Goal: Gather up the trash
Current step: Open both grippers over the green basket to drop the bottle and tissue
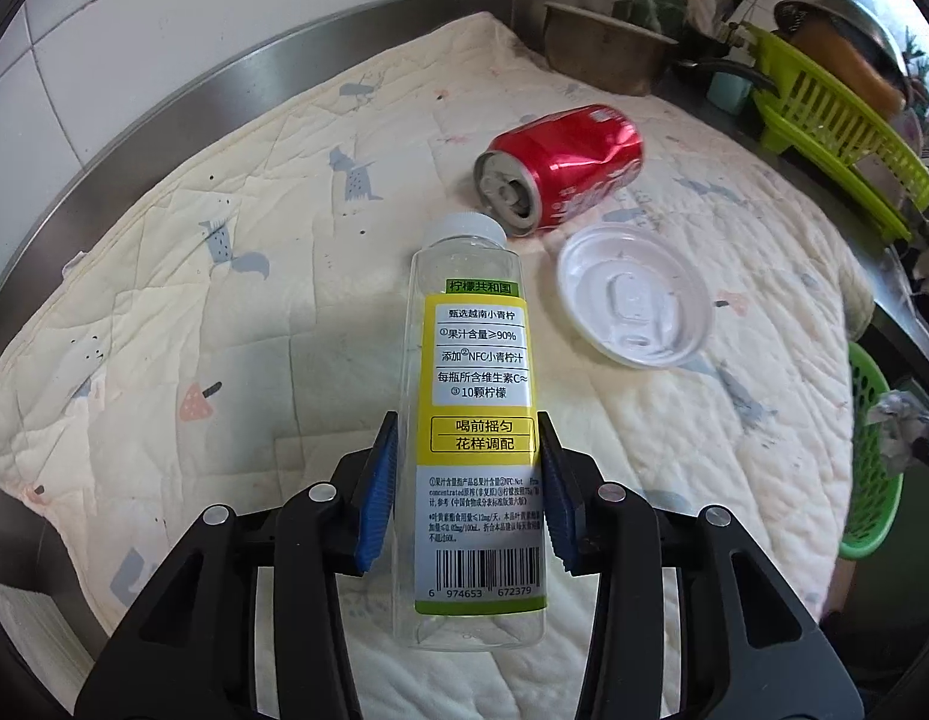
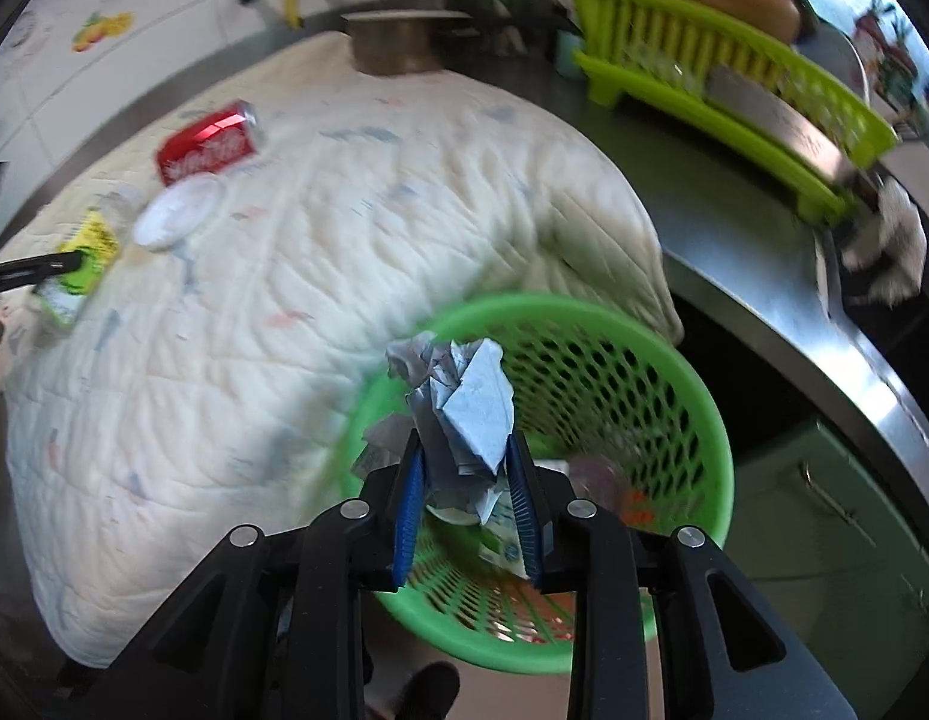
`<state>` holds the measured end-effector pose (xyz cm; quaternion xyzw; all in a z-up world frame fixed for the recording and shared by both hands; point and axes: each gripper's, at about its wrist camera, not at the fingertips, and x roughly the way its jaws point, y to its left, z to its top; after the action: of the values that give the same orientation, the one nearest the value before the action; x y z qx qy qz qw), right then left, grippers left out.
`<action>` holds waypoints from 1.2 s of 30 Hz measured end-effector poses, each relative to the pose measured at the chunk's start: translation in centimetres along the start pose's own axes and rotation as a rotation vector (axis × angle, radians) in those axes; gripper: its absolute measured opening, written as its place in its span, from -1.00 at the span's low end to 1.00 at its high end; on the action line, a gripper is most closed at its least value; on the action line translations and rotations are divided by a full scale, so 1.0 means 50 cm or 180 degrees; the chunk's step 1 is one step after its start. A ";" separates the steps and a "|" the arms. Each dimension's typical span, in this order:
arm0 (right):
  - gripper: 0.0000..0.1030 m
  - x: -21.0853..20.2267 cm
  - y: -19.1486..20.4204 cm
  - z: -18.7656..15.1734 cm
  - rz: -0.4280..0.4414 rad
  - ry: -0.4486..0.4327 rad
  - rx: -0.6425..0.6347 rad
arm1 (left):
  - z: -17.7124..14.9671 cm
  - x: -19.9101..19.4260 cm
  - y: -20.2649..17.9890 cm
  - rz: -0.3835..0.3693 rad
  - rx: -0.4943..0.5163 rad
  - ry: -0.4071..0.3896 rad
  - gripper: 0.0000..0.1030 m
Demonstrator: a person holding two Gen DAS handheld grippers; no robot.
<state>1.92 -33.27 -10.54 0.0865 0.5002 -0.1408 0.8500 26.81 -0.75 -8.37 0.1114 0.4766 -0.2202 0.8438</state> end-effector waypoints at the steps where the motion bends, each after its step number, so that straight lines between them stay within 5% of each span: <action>1: -0.37 0.009 -0.009 -0.005 -0.0027 0.0049 0.0016 | -0.005 -0.015 -0.008 -0.0029 0.0013 -0.0051 -0.18; 11: 0.01 0.012 -0.064 -0.038 -0.0128 0.0074 0.0140 | -0.024 -0.125 -0.189 -0.0623 0.0373 -0.0389 -0.18; 21: 0.21 -0.077 -0.135 -0.071 -0.0201 -0.0150 0.0325 | -0.055 -0.074 -0.487 -0.1187 0.0981 -0.0137 -0.18; 29: 0.23 -0.119 -0.172 -0.113 -0.0231 -0.0191 0.0440 | -0.086 0.037 -0.670 -0.1269 0.1227 0.0297 -0.13; 36: 0.23 -0.124 -0.178 -0.129 -0.0224 -0.0169 0.0459 | -0.099 0.045 -0.669 -0.1227 0.1170 0.0282 0.18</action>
<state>-9.17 -38.87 -8.29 0.1261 0.4687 -0.2085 0.8491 8.10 -28.77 -12.11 0.1795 0.4775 -0.4545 0.7302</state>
